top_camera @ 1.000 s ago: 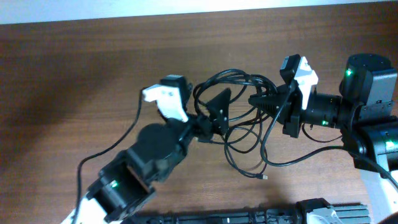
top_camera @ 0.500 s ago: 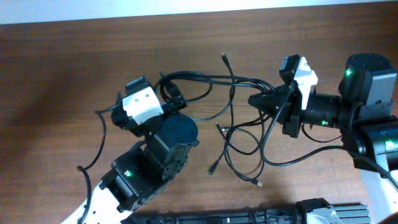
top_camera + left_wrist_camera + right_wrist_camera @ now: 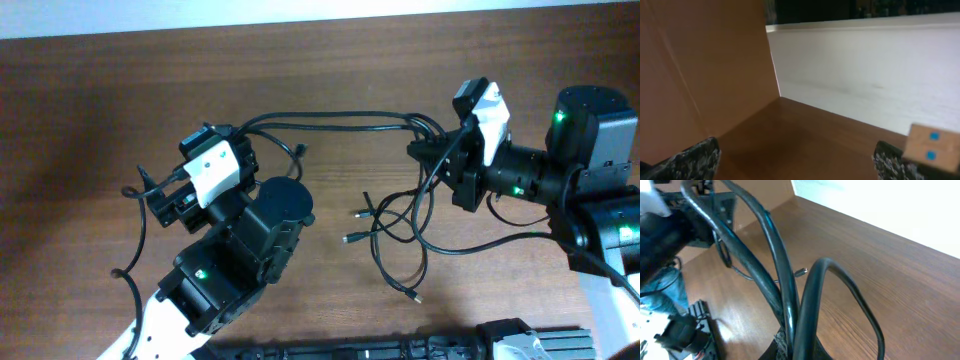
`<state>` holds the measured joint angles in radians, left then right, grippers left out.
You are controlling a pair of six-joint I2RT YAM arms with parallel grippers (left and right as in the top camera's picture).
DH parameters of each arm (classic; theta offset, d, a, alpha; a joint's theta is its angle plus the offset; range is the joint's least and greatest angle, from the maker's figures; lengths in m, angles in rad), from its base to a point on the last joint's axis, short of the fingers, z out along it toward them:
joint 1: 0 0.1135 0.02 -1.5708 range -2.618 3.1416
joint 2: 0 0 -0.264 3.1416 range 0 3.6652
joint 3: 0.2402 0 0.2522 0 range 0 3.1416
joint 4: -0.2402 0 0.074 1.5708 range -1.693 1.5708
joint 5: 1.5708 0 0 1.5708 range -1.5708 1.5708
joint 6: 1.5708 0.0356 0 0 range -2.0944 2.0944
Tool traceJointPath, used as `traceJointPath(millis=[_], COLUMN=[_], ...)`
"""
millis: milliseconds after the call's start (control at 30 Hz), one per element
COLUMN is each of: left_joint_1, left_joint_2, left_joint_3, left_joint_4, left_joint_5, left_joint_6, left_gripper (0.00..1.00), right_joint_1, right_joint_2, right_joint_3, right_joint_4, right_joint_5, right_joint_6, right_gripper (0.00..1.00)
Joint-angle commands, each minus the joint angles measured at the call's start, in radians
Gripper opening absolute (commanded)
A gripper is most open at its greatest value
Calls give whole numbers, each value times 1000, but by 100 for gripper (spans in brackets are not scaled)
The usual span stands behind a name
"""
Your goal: Untangle cables
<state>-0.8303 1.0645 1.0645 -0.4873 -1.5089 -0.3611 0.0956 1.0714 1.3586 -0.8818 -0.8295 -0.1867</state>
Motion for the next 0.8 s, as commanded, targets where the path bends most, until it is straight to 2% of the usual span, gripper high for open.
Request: traceJointPath(millis=[0, 100, 233, 367, 500, 767], left_joint_1=[11, 11, 11, 11, 11, 11], left_joint_2=[-3, -2, 2, 3, 3, 3], left_joint_3=[10, 10, 10, 10, 10, 10], left_joint_4=[-59, -181, -345, -479, -565, -604], left_joint_5=[123, 281, 423, 448, 448, 448], left_joint_6=[19, 19, 19, 18, 18, 18], left_gripper=[99, 99, 99, 99, 99, 99], right_joint_1=[2, 2, 2, 1, 0, 0], right_joint_2=[-3, -3, -3, -3, -3, -3], right_joint_3=[20, 20, 20, 20, 20, 20], right_joint_4=[15, 41, 110, 193, 277, 288], right_joint_5=[49, 61, 152, 261, 294, 392], right_joint_6=[39, 54, 152, 250, 275, 282], right_gripper=[4, 4, 4, 4, 4, 4])
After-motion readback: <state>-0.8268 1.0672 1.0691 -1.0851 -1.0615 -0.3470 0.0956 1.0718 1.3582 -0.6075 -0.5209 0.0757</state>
